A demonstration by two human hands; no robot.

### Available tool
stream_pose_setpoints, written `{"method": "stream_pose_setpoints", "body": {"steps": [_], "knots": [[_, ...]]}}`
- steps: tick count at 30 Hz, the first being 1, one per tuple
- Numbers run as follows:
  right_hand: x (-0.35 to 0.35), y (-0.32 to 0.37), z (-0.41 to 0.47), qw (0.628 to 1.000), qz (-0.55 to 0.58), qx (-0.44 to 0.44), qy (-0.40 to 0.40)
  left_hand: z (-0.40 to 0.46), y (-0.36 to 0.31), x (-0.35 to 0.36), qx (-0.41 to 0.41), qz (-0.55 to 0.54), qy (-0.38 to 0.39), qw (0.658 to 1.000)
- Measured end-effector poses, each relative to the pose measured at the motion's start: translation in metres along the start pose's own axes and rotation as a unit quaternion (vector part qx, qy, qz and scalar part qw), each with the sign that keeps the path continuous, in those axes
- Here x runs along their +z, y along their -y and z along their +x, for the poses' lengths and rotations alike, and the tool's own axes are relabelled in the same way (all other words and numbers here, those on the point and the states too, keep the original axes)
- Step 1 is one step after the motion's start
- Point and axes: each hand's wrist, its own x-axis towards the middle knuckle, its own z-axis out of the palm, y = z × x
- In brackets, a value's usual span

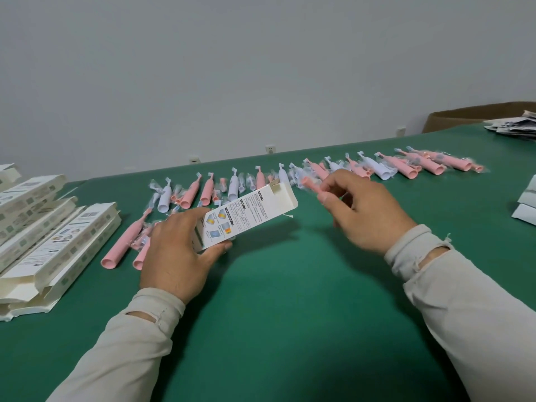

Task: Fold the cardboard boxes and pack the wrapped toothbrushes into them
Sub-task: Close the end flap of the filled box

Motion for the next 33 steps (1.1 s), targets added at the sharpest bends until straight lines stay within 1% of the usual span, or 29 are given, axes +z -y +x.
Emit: {"method": "stream_pose_setpoints", "body": {"steps": [2, 5, 7, 9, 11, 13, 15, 17, 18, 20, 22, 23, 24, 25, 26, 27, 28, 29, 30, 31, 32, 33], "knots": [[0.004, 0.007, 0.000, 0.997, -0.068, -0.021, 0.008, 0.001, 0.000, 0.000, -0.002, 0.012, 0.000, 1.000], [0.007, 0.010, -0.001, 0.990, -0.137, -0.005, 0.026, 0.000, -0.001, -0.001, 0.006, 0.015, 0.005, 1.000], [0.006, 0.012, -0.003, 0.978, -0.206, -0.022, 0.033, 0.000, -0.002, -0.001, 0.031, 0.014, 0.017, 0.999], [0.009, 0.014, -0.005, 0.975, -0.215, -0.050, 0.038, -0.001, -0.005, 0.001, 0.064, 0.019, 0.036, 0.997], [0.017, 0.018, -0.006, 0.986, -0.156, -0.053, 0.026, -0.002, -0.008, 0.003, 0.085, 0.014, 0.044, 0.995], [0.027, 0.020, -0.007, 0.998, -0.064, -0.025, -0.012, -0.002, -0.009, 0.003, 0.081, 0.003, 0.040, 0.996], [0.033, 0.022, -0.007, 0.998, 0.015, 0.011, -0.056, -0.002, -0.007, 0.002, 0.075, -0.003, 0.027, 0.997], [0.037, 0.021, -0.007, 0.991, 0.093, 0.052, -0.087, -0.003, -0.006, 0.000, 0.070, -0.008, 0.021, 0.997], [0.039, 0.022, -0.007, 0.985, 0.138, 0.068, -0.078, -0.003, -0.006, 0.000, 0.070, -0.009, 0.020, 0.997], [0.045, 0.027, -0.010, 0.974, 0.212, 0.074, -0.007, -0.003, -0.008, 0.001, 0.072, -0.010, 0.018, 0.997], [0.049, 0.028, -0.012, 0.966, 0.243, 0.065, 0.061, -0.004, -0.008, 0.001, 0.068, -0.015, 0.022, 0.997], [0.047, 0.027, -0.010, 0.963, 0.250, 0.066, 0.071, -0.003, -0.007, 0.001, 0.065, -0.021, 0.025, 0.997], [0.044, 0.026, -0.008, 0.960, 0.262, 0.072, 0.065, -0.003, -0.007, 0.001, 0.062, -0.029, 0.029, 0.997], [0.038, 0.022, -0.006, 0.965, 0.250, 0.069, 0.039, -0.003, -0.006, 0.001, 0.058, -0.035, 0.031, 0.997], [0.030, 0.017, -0.005, 0.979, 0.198, 0.049, 0.013, -0.003, -0.006, 0.001, 0.056, -0.038, 0.031, 0.997], [0.022, 0.010, -0.005, 0.994, 0.108, 0.018, 0.011, -0.003, -0.006, 0.001, 0.055, -0.039, 0.031, 0.997], [0.015, 0.005, -0.006, 0.999, 0.033, -0.015, 0.036, -0.003, -0.005, 0.001, 0.054, -0.038, 0.030, 0.997], [0.010, 0.001, -0.007, 0.996, -0.018, -0.036, 0.078, -0.003, -0.005, 0.001, 0.052, -0.036, 0.031, 0.997], [0.007, -0.001, -0.007, 0.991, -0.032, -0.039, 0.121, -0.004, -0.005, 0.001, 0.051, -0.034, 0.032, 0.998], [0.007, -0.002, -0.008, 0.987, -0.022, -0.043, 0.153, -0.004, -0.005, 0.001, 0.049, -0.033, 0.033, 0.998], [0.008, -0.004, -0.008, 0.986, -0.001, -0.048, 0.163, -0.004, -0.004, 0.001, 0.048, -0.033, 0.034, 0.998], [0.009, -0.005, -0.008, 0.986, 0.017, -0.050, 0.156, -0.004, -0.004, 0.001, 0.047, -0.034, 0.036, 0.998]]}}
